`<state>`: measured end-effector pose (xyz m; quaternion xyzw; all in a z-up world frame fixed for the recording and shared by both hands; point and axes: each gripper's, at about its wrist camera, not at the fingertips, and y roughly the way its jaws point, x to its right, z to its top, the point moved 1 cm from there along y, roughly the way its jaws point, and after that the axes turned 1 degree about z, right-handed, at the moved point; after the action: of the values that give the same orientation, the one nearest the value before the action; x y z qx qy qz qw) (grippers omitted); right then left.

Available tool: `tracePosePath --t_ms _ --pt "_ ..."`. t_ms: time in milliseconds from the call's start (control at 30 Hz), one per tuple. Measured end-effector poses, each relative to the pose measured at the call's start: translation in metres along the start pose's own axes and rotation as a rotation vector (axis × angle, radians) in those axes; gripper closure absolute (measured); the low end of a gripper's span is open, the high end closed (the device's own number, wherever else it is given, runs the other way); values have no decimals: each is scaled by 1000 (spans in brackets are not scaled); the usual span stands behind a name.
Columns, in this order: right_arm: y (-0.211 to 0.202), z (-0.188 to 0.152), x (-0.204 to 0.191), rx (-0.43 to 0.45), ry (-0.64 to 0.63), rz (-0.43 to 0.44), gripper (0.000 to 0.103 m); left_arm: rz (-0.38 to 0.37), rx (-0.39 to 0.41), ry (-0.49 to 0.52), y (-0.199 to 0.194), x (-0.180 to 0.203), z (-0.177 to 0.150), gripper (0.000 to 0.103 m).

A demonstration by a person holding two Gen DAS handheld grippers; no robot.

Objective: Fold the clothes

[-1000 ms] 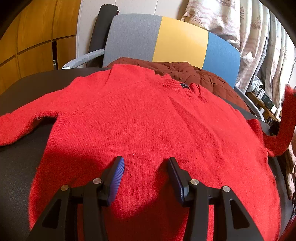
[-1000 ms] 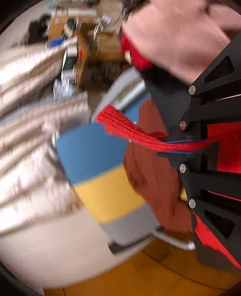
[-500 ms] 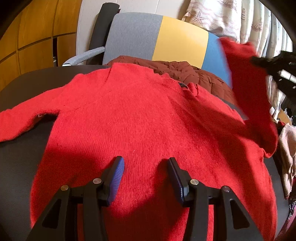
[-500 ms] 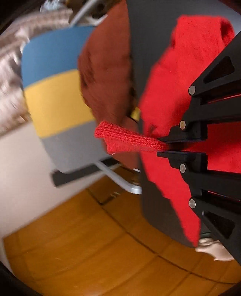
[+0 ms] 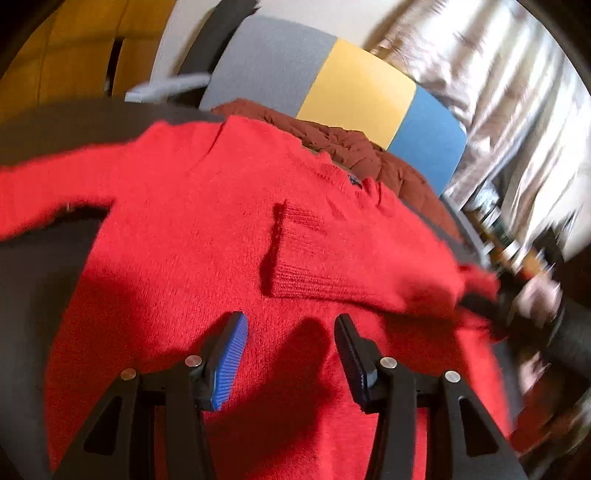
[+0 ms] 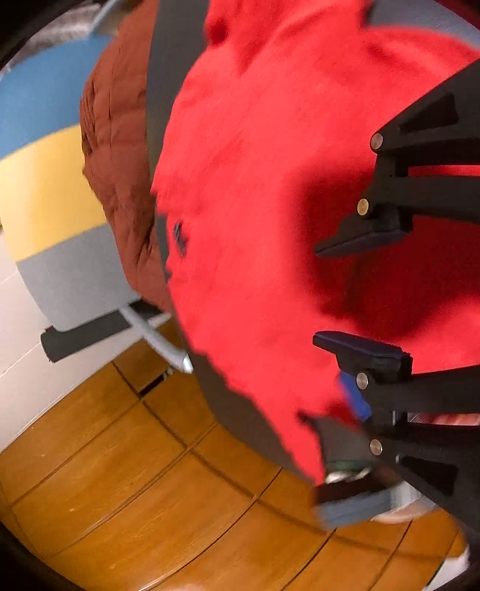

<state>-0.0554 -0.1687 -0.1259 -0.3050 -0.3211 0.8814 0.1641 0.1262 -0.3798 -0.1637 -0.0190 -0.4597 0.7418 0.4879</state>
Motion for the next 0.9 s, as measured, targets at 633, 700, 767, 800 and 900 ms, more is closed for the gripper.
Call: tracePosePath --t_ms 633,700,767,800,900 --pt "-24 -49 64 104 115 -2 56 28 -185 81 47 40 68 60" --pt "-25 -50 68 113 136 25 56 45 -200 119 55 51 73 94" --pt "-27 -52 70 120 154 47 56 62 -213 155 62 61 78 95" --pt "-28 -53 71 124 162 57 56 59 -194 143 56 58 83 95" --pt "-30 -55 76 133 196 98 56 50 -136 105 38 49 99 95"
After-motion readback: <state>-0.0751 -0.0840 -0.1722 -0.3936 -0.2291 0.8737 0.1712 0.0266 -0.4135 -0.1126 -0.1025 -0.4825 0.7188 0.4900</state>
